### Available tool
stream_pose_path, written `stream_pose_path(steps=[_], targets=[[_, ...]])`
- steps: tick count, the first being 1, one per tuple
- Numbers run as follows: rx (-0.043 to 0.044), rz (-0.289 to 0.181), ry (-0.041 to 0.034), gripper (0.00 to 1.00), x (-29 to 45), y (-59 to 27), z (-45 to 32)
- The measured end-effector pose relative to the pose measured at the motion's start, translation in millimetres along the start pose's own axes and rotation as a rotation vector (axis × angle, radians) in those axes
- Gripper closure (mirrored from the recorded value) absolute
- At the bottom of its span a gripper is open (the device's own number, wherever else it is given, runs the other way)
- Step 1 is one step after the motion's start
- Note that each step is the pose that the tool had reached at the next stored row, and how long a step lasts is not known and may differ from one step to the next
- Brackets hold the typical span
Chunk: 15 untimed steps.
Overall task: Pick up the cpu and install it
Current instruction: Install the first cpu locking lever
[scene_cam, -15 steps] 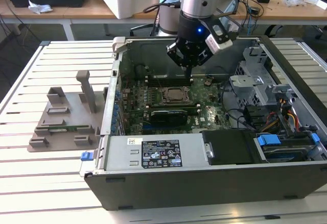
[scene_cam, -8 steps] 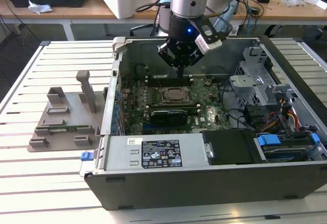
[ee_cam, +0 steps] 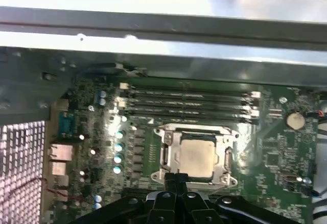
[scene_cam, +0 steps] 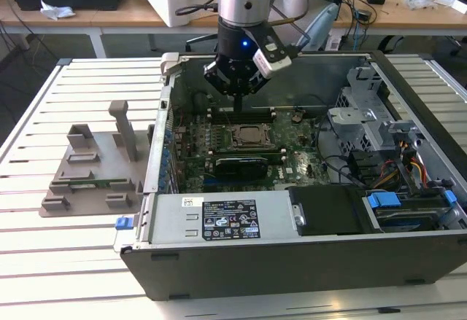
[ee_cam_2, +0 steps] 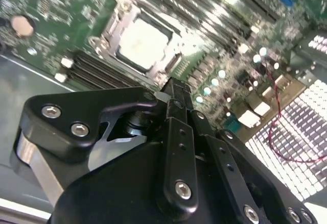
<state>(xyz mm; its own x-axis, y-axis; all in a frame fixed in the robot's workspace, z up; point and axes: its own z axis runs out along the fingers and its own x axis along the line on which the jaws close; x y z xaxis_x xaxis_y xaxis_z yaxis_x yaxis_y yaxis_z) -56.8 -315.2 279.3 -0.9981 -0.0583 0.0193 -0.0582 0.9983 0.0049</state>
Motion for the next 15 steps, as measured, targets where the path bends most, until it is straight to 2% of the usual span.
stream_pose_path(steps=[7, 12, 15], targets=[[-0.0002, 0.000, -0.0001, 0.89, 29.4, 16.5, 5.0], [-0.0002, 0.000, -0.0001, 0.89, 38.6, 28.1, 8.4], [-0.0001, 0.000, 0.0001, 0.89, 38.3, 34.7, 13.6]])
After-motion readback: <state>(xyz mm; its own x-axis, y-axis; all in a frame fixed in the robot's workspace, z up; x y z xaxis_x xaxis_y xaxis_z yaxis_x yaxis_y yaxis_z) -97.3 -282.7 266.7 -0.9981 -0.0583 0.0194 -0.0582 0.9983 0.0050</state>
